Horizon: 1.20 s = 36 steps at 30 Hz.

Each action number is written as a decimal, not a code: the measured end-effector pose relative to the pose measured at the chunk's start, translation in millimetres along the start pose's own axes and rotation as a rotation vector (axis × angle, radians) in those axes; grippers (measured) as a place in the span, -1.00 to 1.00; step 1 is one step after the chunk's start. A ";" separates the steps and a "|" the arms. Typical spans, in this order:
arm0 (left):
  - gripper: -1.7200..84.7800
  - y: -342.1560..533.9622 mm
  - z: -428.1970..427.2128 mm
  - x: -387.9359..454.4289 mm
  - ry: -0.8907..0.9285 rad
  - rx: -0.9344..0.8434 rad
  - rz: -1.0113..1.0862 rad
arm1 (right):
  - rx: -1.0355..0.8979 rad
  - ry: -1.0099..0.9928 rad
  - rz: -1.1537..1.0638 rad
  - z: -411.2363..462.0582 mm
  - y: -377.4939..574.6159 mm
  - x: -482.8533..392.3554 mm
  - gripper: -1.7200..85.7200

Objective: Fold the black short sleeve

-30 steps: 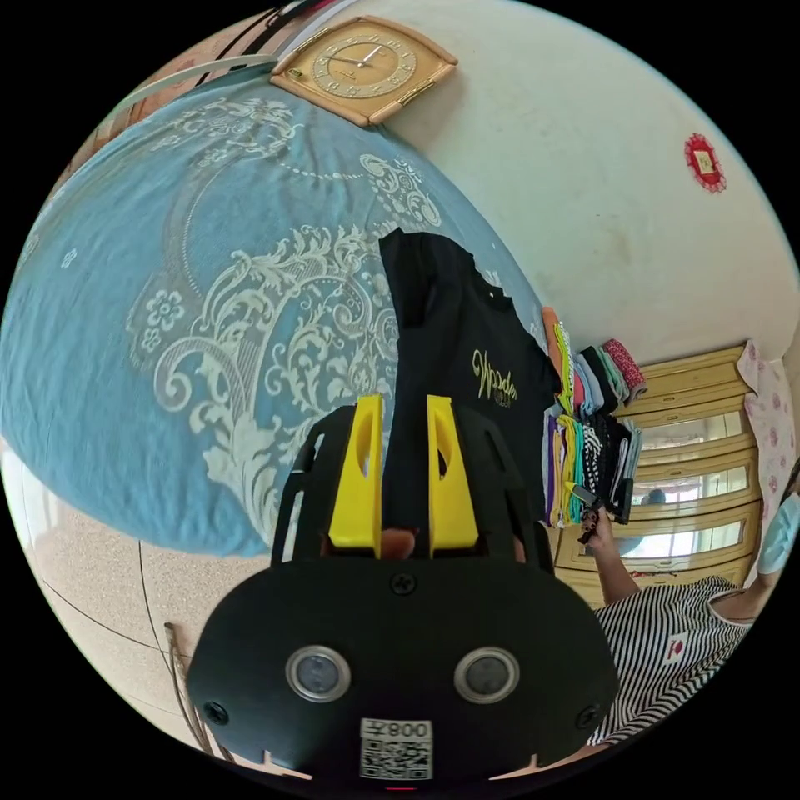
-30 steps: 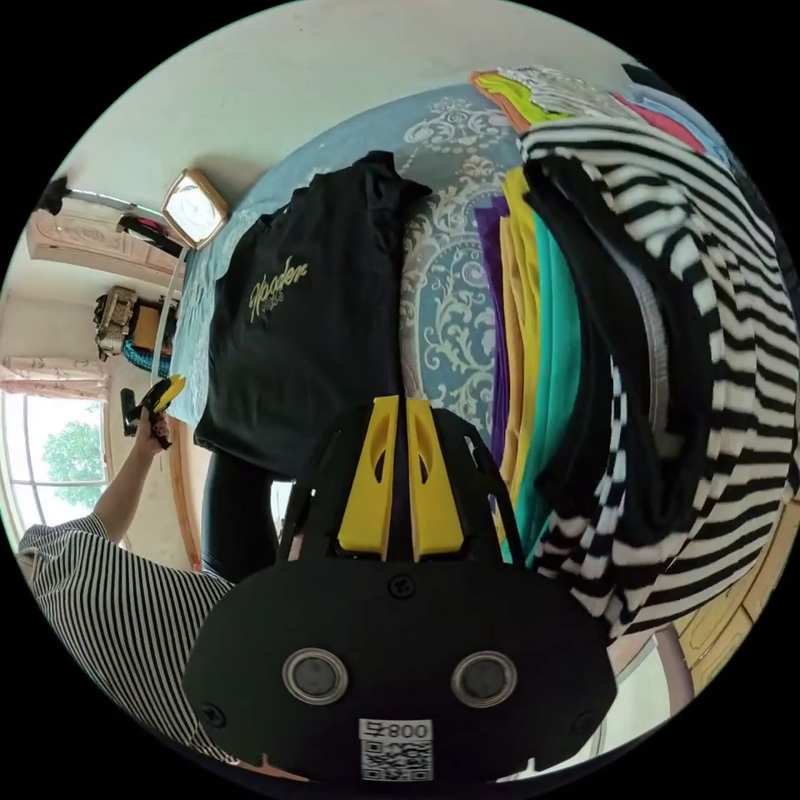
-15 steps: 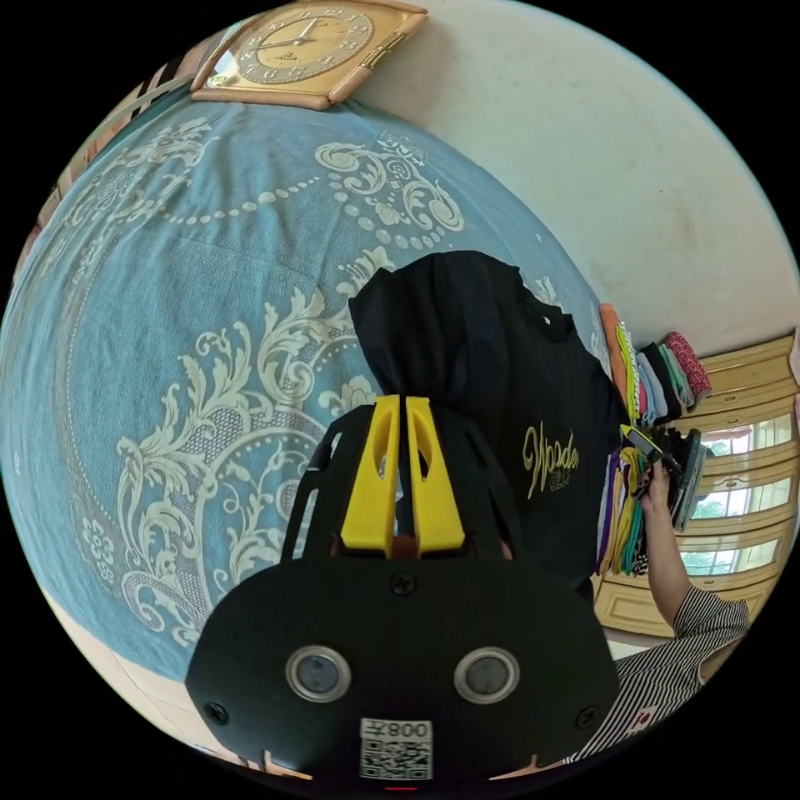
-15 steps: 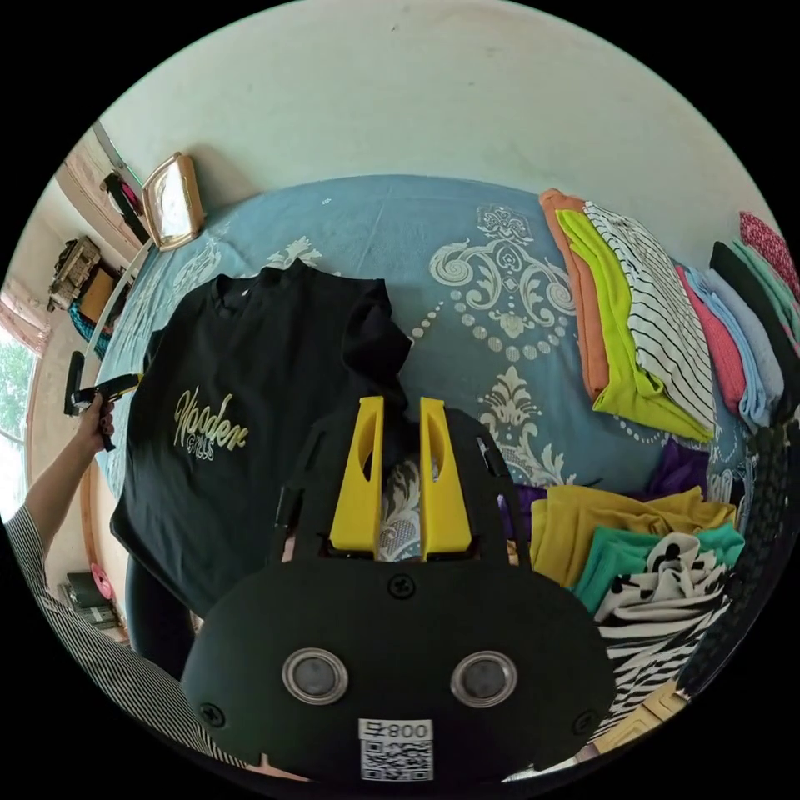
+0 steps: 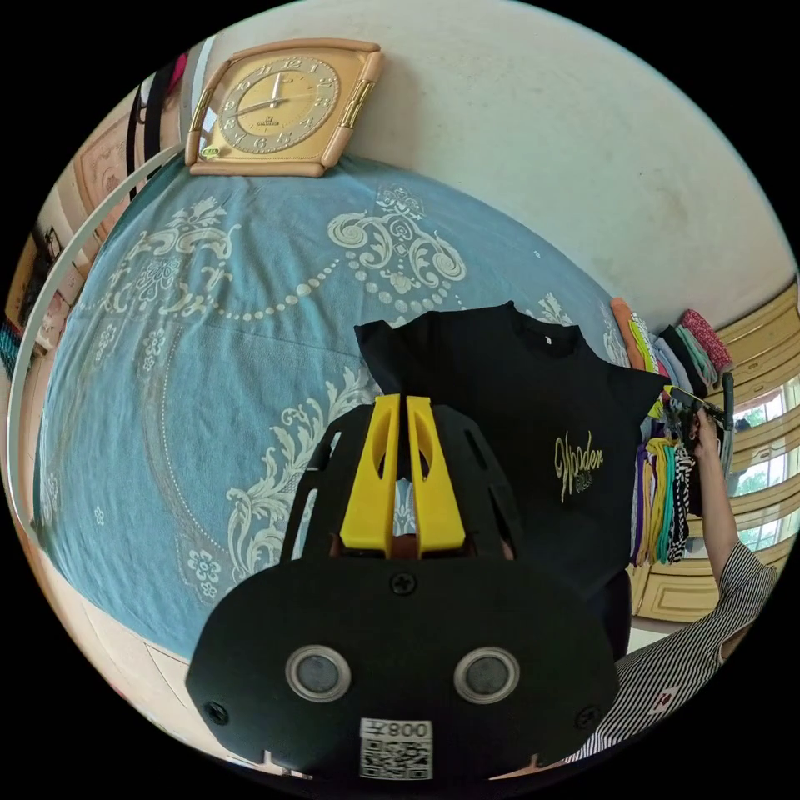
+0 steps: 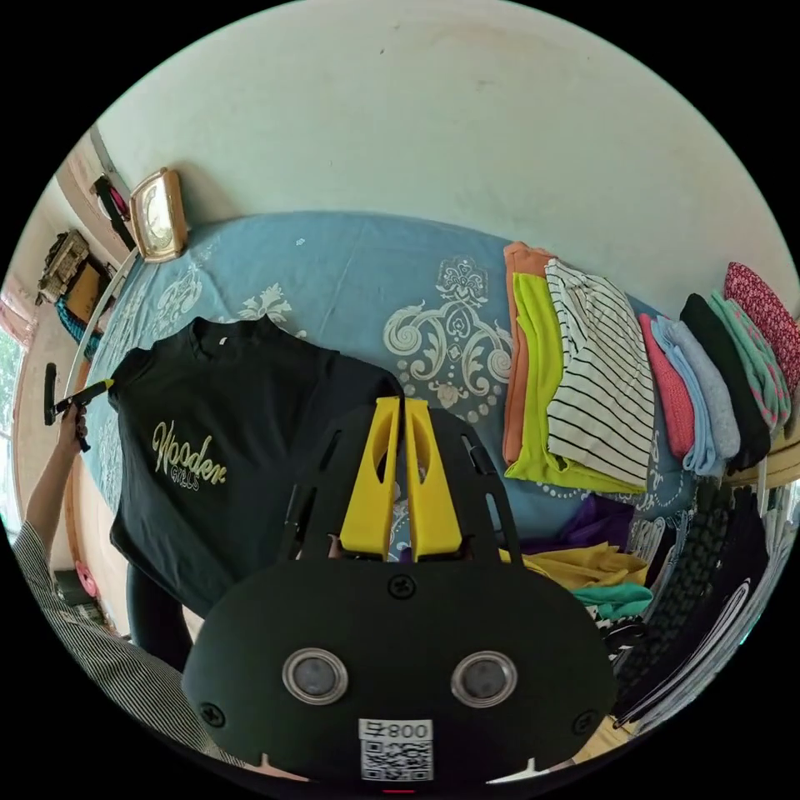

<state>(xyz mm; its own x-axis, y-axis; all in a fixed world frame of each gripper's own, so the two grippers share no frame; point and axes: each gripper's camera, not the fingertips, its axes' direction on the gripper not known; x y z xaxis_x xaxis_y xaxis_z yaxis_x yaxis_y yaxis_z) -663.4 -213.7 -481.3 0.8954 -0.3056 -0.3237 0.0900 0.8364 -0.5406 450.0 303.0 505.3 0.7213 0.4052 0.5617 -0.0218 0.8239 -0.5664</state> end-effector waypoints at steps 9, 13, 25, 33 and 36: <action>-0.84 1.6 60.5 38.1 0.039 0.088 -0.033 | -0.114 -0.055 0.197 47.0 -14.3 47.9 -0.91; -0.81 -7.2 99.9 95.4 0.194 0.105 0.098 | -0.068 -0.114 0.165 50.8 14.7 32.7 -0.83; -0.81 -49.5 220.8 277.8 0.431 0.105 0.365 | -0.125 -0.010 0.121 112.1 40.1 14.9 -0.89; -0.79 -77.8 323.5 419.8 0.523 -0.051 0.609 | 0.011 -0.111 0.209 112.6 98.2 24.5 -0.94; -0.78 -93.7 364.1 488.9 0.540 -0.098 0.715 | 0.091 -0.149 0.252 115.3 122.6 31.7 -0.94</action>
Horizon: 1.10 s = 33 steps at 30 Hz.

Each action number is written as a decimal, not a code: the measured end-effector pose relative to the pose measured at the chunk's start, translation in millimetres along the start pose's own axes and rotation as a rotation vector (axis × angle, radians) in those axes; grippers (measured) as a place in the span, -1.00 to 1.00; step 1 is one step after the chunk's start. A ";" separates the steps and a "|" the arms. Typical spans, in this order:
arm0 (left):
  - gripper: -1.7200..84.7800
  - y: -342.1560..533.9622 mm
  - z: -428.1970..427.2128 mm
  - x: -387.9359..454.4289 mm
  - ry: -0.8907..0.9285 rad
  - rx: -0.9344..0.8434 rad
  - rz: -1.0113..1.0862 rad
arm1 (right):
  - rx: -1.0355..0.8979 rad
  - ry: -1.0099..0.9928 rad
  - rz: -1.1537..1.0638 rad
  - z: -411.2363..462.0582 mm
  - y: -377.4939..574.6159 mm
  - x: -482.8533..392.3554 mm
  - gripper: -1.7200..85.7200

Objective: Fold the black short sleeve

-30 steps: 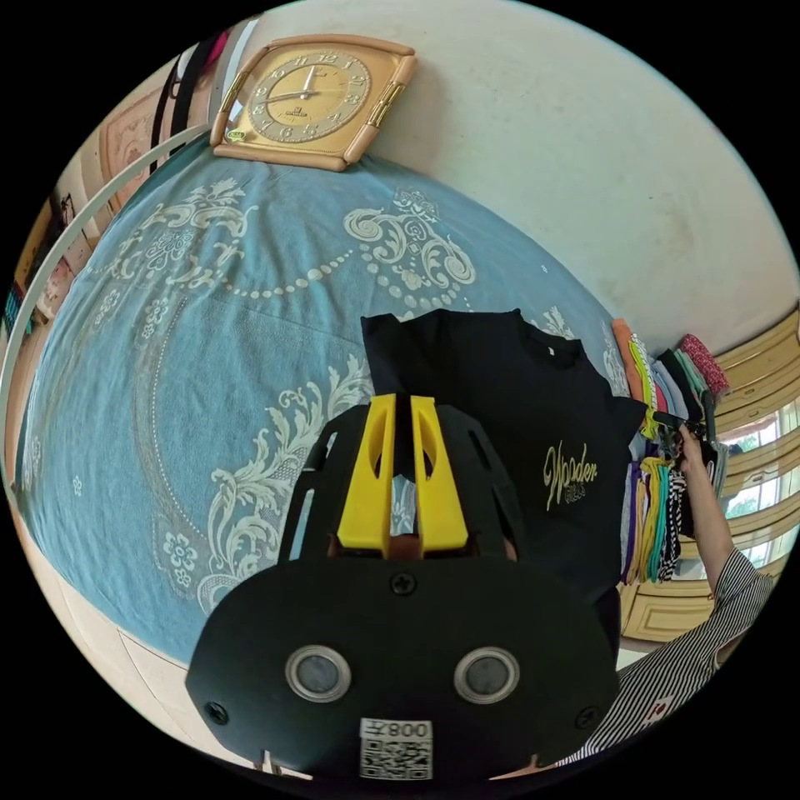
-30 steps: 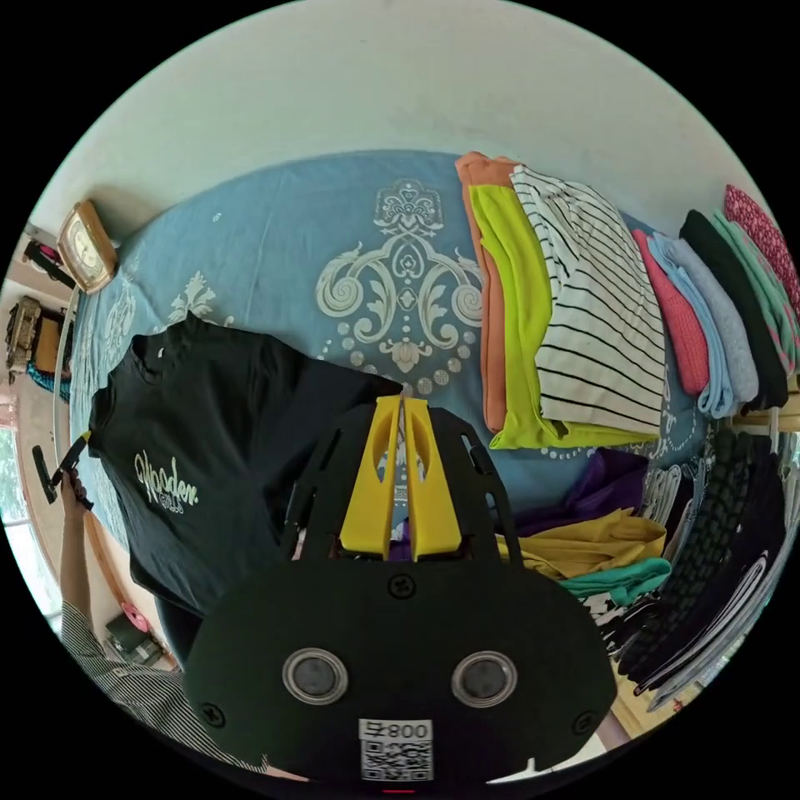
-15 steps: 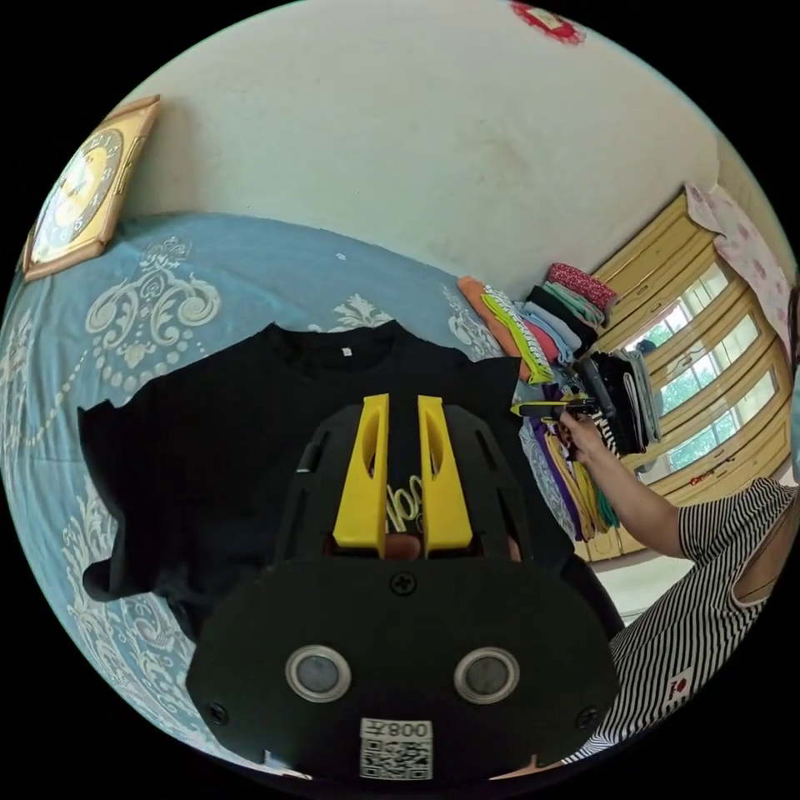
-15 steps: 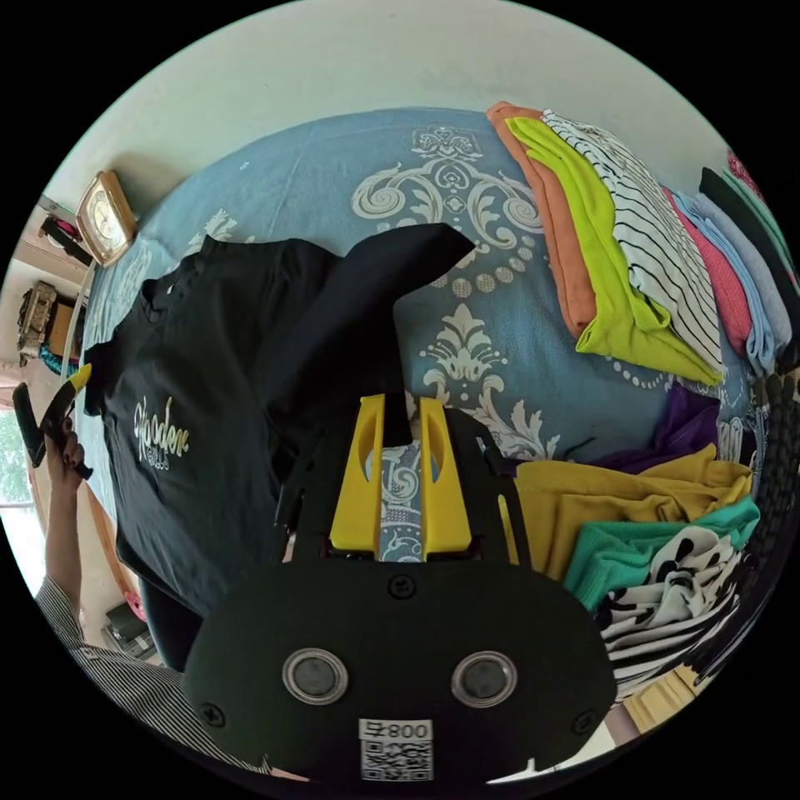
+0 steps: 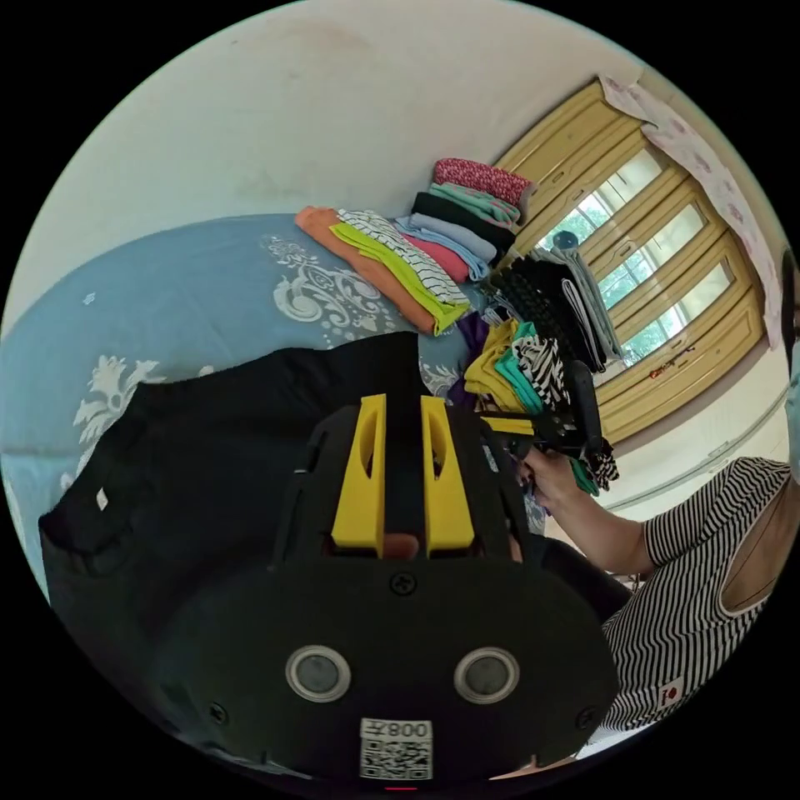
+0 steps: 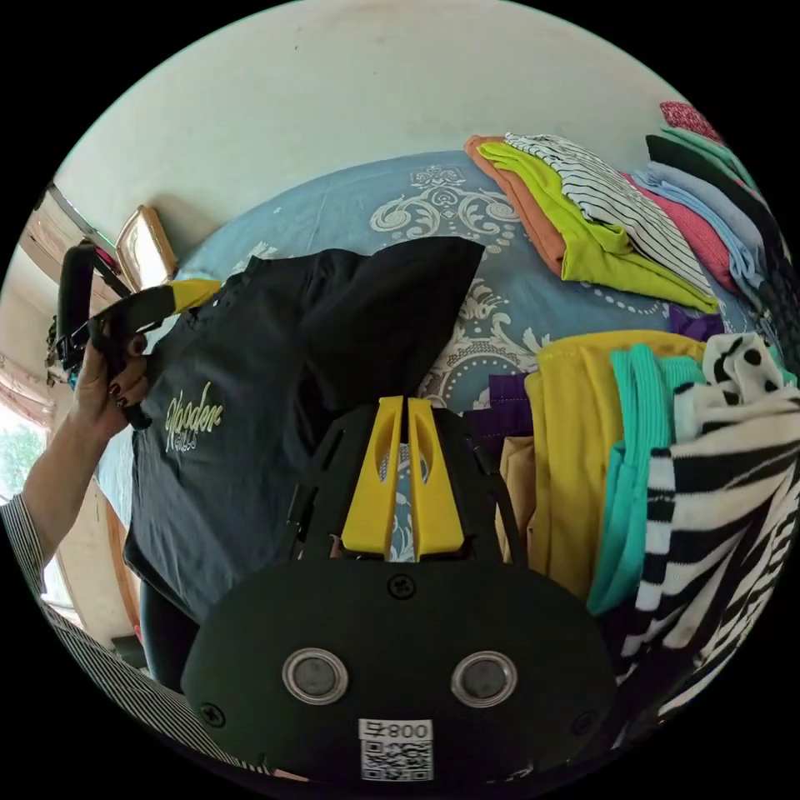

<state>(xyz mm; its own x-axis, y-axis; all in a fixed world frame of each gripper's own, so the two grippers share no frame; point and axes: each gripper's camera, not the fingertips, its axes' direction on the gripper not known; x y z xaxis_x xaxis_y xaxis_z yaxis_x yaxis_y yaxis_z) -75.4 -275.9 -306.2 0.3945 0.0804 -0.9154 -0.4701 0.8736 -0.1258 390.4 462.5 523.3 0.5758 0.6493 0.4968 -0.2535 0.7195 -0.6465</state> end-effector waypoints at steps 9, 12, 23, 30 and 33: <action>-0.73 -116.6 188.1 33.2 -0.105 -0.267 0.139 | 0.102 -0.086 0.005 13.1 33.9 26.1 -0.95; -0.72 -134.8 234.2 38.0 -0.185 -0.322 0.157 | 0.095 -0.094 -0.007 17.7 37.4 31.9 -0.95; -0.91 -168.3 284.3 21.0 -0.335 -0.293 0.145 | 0.138 -0.197 0.042 27.6 50.0 69.3 -0.95; -0.92 -173.6 223.5 -31.5 -0.110 -0.056 -0.039 | 0.260 -0.197 0.034 19.3 57.0 77.0 -0.95; -0.92 -162.5 191.2 -61.8 -0.008 0.041 -0.122 | 0.332 -0.234 -0.008 11.3 60.3 73.0 -0.95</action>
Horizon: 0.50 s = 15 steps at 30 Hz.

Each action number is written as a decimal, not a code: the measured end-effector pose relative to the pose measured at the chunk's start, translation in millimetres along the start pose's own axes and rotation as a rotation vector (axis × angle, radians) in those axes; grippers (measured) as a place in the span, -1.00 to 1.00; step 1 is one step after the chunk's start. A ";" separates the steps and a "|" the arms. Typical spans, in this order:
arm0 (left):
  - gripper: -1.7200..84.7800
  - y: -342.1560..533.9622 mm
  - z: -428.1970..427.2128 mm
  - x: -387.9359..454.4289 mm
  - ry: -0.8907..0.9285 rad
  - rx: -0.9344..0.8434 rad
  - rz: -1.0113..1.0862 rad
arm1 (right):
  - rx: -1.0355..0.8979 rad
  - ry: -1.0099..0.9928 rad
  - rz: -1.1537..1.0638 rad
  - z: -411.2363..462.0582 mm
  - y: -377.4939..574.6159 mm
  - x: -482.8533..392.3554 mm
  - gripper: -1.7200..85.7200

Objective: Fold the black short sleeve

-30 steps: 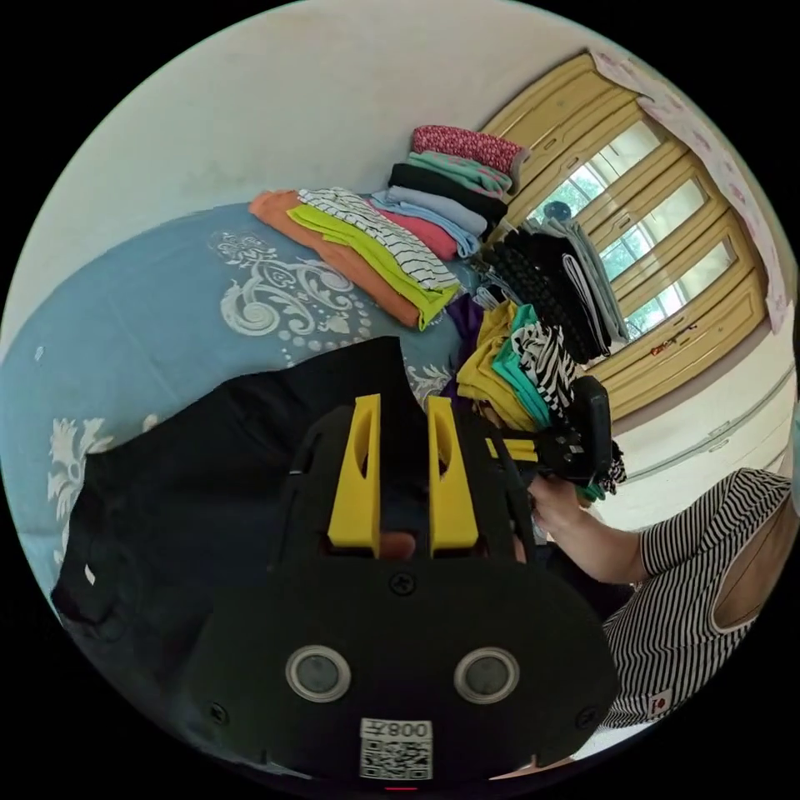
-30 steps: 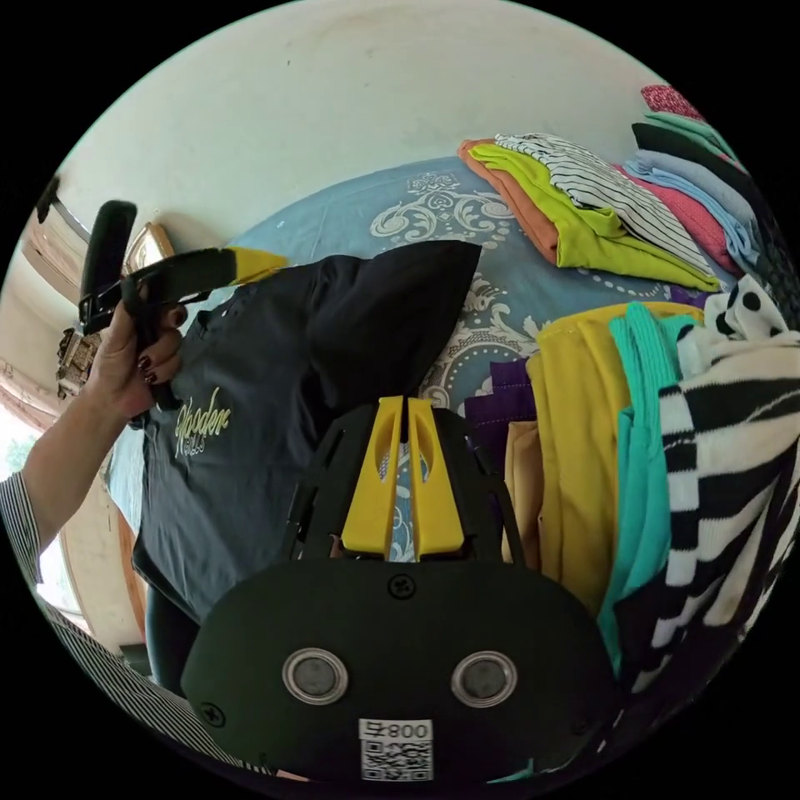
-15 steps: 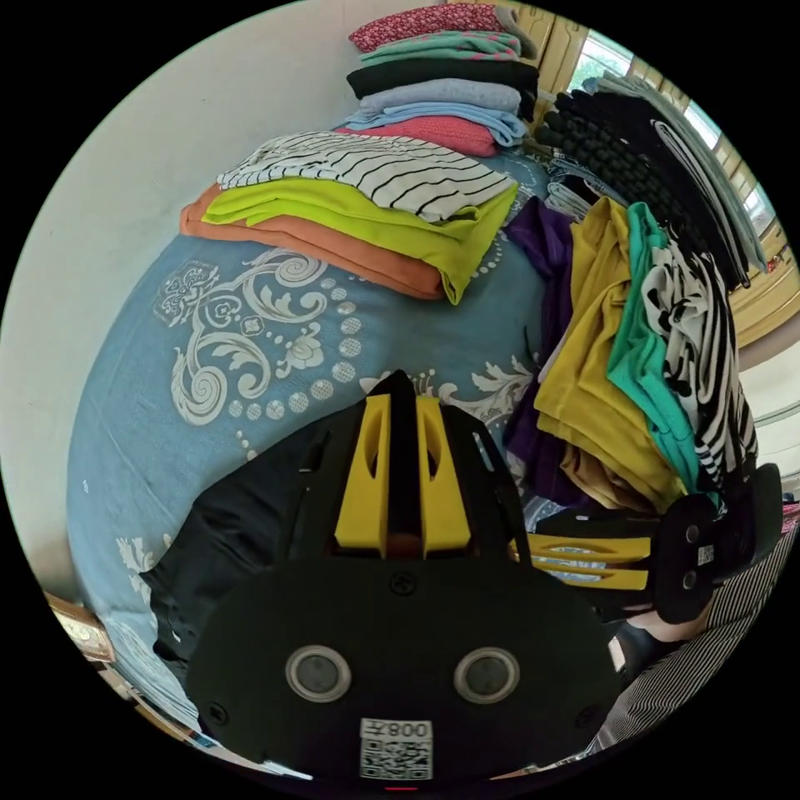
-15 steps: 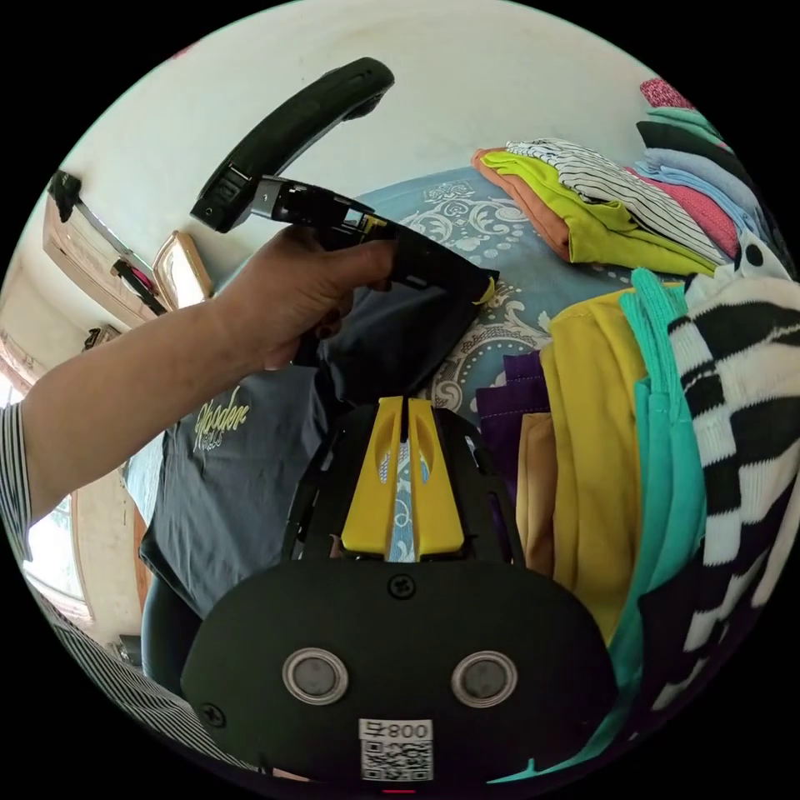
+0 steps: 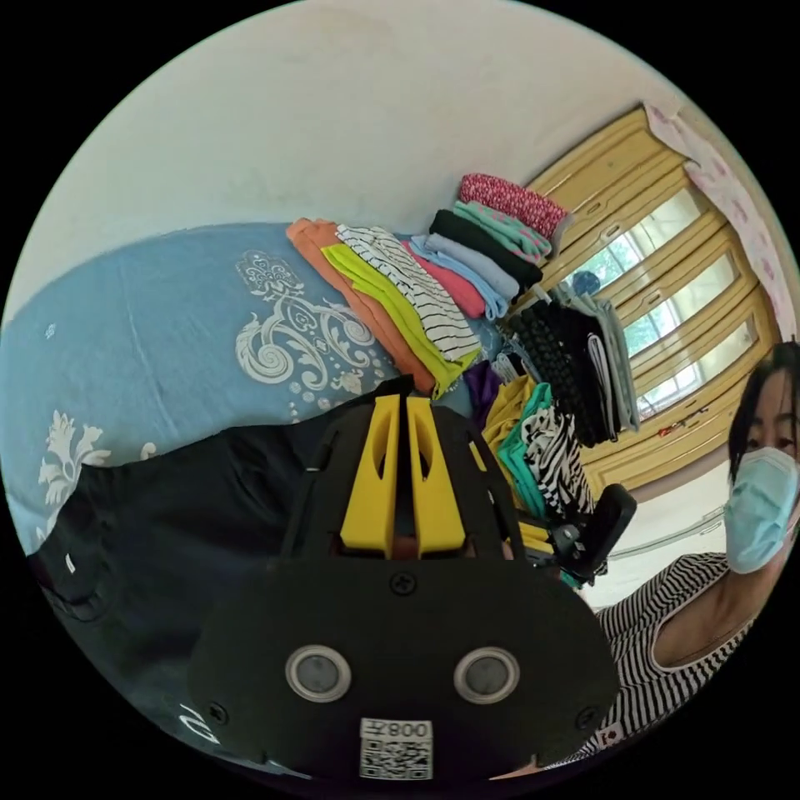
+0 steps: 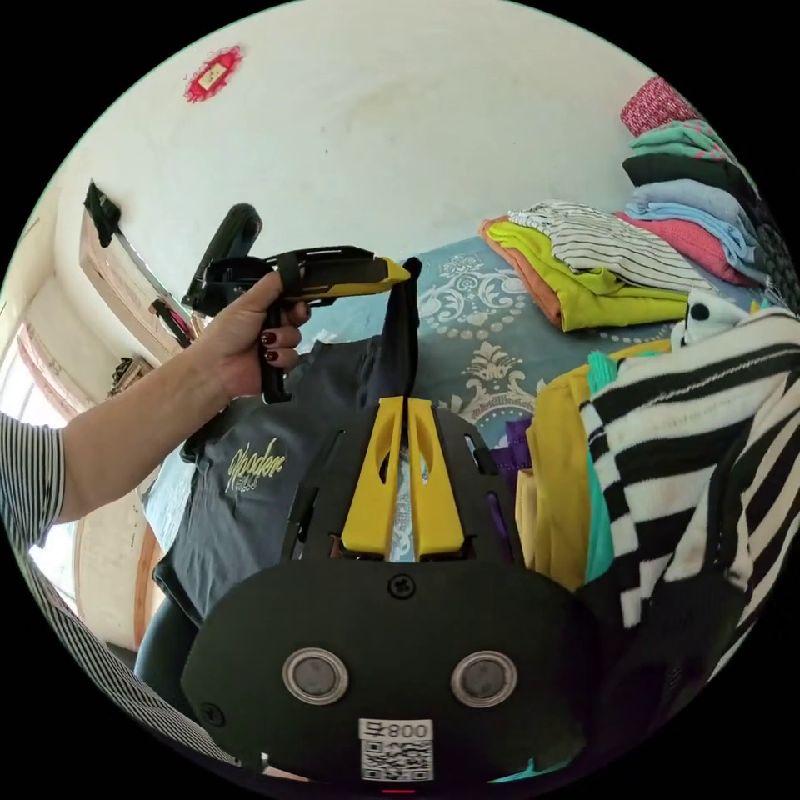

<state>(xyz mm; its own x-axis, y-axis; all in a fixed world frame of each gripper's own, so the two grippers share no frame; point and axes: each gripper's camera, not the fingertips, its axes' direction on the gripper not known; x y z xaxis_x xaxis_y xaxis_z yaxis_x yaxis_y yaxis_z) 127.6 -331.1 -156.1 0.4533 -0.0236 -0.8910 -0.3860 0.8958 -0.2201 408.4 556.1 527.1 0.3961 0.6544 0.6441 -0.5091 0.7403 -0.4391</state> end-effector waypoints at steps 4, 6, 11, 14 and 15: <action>-0.93 19.4 -33.1 -42.6 0.076 0.088 -0.108 | 0.017 -0.059 -0.122 2.3 0.6 -18.9 -0.95; -0.93 29.4 -43.1 -59.5 0.084 0.107 -0.142 | 0.002 -0.082 -0.158 9.0 1.8 -25.3 -0.95; -0.93 49.7 -51.8 -106.5 0.080 0.103 -0.227 | -0.081 -0.125 -0.220 32.0 2.9 -36.5 -0.95; -0.92 50.3 -50.2 -123.7 0.082 0.093 -0.229 | -0.112 -0.123 -0.258 43.0 3.7 -42.6 -0.95; -0.92 49.9 -49.5 -126.4 0.078 0.087 -0.227 | -0.124 -0.120 -0.267 47.4 4.0 -44.2 -0.95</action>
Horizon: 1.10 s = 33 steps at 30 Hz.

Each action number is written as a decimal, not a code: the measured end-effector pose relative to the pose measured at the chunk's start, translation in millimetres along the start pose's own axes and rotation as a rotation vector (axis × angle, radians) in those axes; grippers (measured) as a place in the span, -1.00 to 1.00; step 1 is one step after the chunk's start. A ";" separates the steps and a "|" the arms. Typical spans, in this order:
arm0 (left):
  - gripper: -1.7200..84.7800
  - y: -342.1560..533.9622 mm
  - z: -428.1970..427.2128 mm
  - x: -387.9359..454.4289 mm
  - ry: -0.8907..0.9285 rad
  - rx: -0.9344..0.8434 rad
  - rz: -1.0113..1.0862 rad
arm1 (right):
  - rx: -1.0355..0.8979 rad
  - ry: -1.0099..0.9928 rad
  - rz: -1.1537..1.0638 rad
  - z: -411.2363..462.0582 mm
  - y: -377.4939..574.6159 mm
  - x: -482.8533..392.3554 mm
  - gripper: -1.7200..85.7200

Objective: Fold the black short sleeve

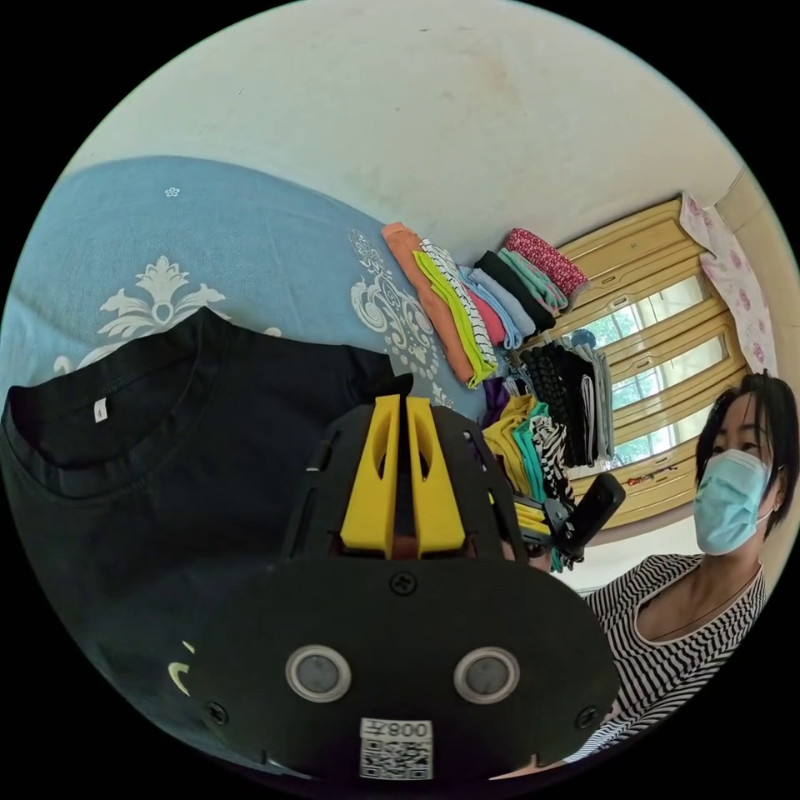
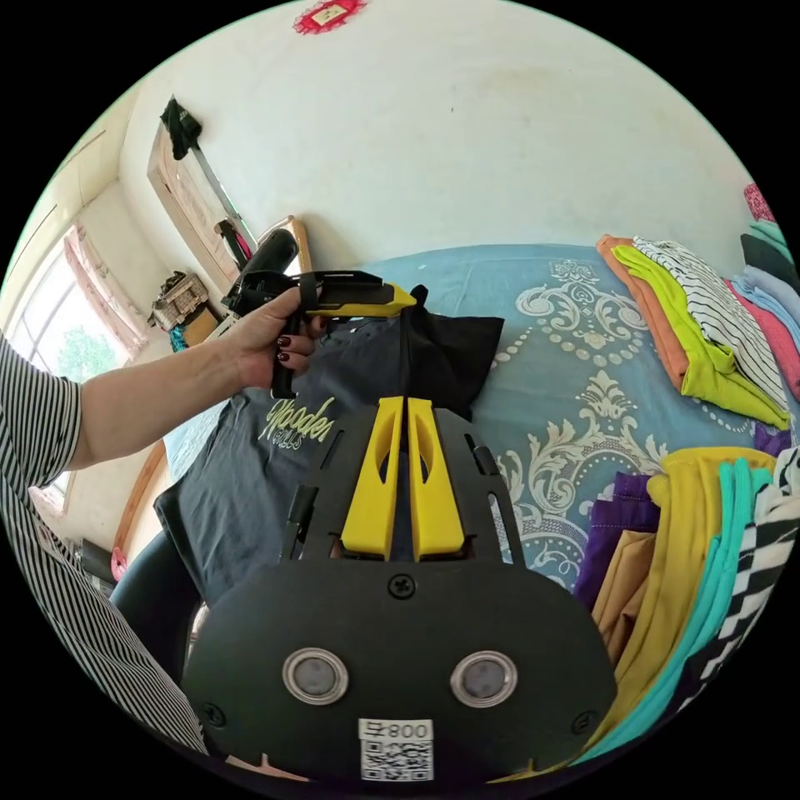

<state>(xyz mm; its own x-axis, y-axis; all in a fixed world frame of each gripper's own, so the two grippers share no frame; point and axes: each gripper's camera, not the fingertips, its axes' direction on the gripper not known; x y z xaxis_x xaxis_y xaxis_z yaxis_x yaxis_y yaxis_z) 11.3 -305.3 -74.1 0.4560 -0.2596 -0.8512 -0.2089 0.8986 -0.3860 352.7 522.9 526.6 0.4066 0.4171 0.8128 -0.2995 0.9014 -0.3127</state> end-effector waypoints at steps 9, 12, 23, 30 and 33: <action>-0.90 -1.7 4.6 -41.6 -0.048 -0.045 -0.051 | -0.131 -0.039 -0.056 37.3 -7.6 -1.1 -0.95; -0.88 1.1 -3.0 -51.2 -0.104 -0.020 -0.070 | -0.187 -0.020 -0.077 49.1 -9.3 -1.0 -0.94; -0.77 -47.7 29.3 -17.0 -0.162 -0.120 0.167 | -0.219 -0.086 -0.054 66.9 -17.6 16.9 -0.94; -0.90 -74.5 70.5 -14.5 -0.184 -0.270 0.200 | -0.218 -0.112 -0.053 71.6 -23.0 26.0 -0.94; -0.93 -75.6 67.9 -8.2 -0.176 -0.245 0.213 | -0.210 -0.134 -0.052 72.1 -24.7 30.0 -0.95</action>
<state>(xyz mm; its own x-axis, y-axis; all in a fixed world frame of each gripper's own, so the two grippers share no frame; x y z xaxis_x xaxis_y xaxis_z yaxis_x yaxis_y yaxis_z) 82.0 -347.1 -13.8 0.5170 0.0080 -0.8559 -0.5064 0.8090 -0.2984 310.1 504.7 594.1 0.2945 0.3629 0.8841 -0.0899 0.9315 -0.3524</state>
